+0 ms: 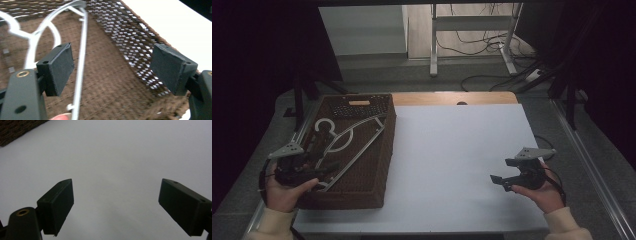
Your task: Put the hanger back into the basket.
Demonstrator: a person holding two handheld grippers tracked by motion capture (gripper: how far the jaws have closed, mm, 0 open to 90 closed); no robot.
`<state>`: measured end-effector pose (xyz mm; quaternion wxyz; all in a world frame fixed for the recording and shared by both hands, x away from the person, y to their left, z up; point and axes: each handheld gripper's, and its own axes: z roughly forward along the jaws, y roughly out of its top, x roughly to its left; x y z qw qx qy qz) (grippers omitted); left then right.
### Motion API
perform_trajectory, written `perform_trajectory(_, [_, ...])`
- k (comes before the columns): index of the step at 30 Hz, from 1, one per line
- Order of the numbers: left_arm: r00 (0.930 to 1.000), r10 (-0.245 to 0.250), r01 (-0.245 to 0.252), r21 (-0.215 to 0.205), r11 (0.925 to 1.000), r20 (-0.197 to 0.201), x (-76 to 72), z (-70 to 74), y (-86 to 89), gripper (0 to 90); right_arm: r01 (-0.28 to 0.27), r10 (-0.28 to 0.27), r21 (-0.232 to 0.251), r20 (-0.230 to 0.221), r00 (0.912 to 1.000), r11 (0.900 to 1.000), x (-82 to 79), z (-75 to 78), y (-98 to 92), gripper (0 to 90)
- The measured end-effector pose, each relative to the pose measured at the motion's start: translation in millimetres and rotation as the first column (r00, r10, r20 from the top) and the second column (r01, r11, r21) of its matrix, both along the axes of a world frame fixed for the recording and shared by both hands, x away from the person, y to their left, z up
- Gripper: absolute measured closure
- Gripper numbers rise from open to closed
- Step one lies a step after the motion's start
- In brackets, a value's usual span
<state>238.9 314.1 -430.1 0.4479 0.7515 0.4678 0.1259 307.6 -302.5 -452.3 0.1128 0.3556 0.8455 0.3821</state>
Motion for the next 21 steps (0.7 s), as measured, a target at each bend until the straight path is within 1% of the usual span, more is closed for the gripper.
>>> perform_trajectory(6, [0.9973, -0.068, 0.068, 0.01, 0.9976, 0.026, -8.4, 0.3, -21.6, 17.7, 0.041, -0.041, 0.001, 0.035, 0.9986, 0.999, -9.4, 3.9, 2.2, 12.4])
perform_trajectory(10, [0.9944, -0.099, 0.099, 0.016, 0.995, 0.036, -12.8, 0.2, -32.9, 17.5, 0.066, -0.067, 0.027, 0.063, 0.9958, 0.997, -13.3, 7.5, -3.6, 12.5])
perform_trajectory(13, [0.9934, -0.111, 0.11, 0.026, 0.9936, 0.032, -14.3, -2.5, -39.1, 17.2, 0.078, -0.081, 0.054, 0.065, 0.9946, 0.996, -14.5, 8.4, -8.8, 12.6])
perform_trajectory(16, [0.9929, -0.117, 0.116, 0.029, 0.9928, 0.023, -13.7, -6.5, -42.8, 17.0, 0.081, -0.085, 0.061, 0.069, 0.994, 0.995, -15.4, 8.2, -9.7, 12.7])
perform_trajectory(21, [0.9931, -0.116, 0.115, 0.043, 0.9924, 0.016, -12.4, -9.1, -46.1, 16.6, 0.069, -0.074, 0.063, 0.078, 0.9942, 0.996, -15.5, 8.6, -7.3, 12.5])
